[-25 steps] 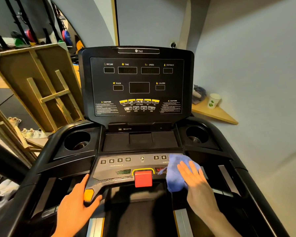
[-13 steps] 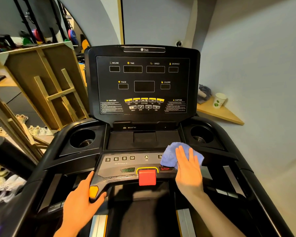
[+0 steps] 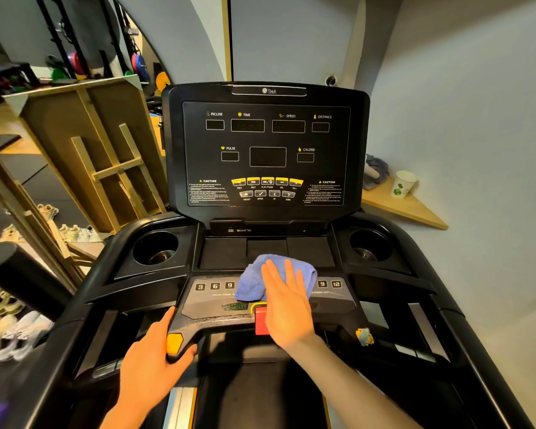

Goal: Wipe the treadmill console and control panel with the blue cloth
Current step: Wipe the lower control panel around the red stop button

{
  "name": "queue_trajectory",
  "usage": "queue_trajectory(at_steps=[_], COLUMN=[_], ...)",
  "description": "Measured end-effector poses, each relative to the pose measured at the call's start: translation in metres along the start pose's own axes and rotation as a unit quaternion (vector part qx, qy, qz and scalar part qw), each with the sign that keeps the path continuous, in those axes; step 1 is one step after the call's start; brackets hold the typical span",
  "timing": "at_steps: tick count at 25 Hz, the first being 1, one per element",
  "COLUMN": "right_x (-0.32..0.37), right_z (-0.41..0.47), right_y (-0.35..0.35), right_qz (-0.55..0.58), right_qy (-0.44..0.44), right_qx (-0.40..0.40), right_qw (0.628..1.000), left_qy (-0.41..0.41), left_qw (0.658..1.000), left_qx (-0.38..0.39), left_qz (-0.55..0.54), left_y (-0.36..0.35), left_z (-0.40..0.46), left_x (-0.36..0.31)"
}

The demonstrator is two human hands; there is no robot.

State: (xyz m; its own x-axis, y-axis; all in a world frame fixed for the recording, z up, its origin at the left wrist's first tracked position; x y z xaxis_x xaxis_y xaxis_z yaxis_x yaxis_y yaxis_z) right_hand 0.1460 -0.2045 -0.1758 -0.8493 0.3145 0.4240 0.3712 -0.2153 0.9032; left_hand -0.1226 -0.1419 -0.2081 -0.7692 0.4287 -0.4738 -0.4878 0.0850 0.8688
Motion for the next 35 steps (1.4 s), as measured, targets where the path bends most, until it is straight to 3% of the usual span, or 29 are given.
queue_trajectory(at_steps=[3,8,22,27,31,35], right_x=[0.027,0.053,0.088,0.08,0.068,0.058], right_z=[-0.002,-0.001,-0.013,-0.022,-0.022,-0.026], right_y=[-0.004,-0.024,-0.068,-0.062,-0.054,-0.042], right_qz=[0.002,0.004,0.03,0.01,0.006,-0.068], right_qy=[0.096,0.176,0.296,0.364,0.372,0.368], right_qx=[-0.065,-0.01,0.048,0.052,0.072,0.087], right_qw=[0.993,0.984,0.954,0.93,0.925,0.923], left_qy=[0.004,-0.001,-0.023,-0.005,0.034,-0.008], left_qw=[1.0,1.0,0.999,0.997,0.997,0.999], left_qx=[-0.003,-0.011,-0.017,-0.024,-0.001,-0.001], left_qz=[-0.007,-0.009,-0.019,-0.073,-0.066,-0.034], left_y=[0.002,0.003,0.008,0.001,0.006,0.0], left_z=[0.0,-0.001,-0.005,-0.003,-0.004,0.0], left_x=[-0.002,-0.004,-0.009,-0.004,0.003,0.001])
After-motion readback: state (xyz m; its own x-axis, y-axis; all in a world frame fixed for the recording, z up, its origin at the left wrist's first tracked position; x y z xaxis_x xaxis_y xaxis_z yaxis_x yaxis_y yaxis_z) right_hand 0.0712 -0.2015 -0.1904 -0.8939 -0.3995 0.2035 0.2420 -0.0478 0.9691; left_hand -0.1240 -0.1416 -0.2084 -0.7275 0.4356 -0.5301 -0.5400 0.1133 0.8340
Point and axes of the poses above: each hand's wrist, its own z-axis towards the middle knuckle, its own y-axis out of the back of the hand, x = y × z, the point moved 1 cm from there along z, towards the middle knuckle, and after that the axes turned 2 degrees about -z, right-handed, at the moved point
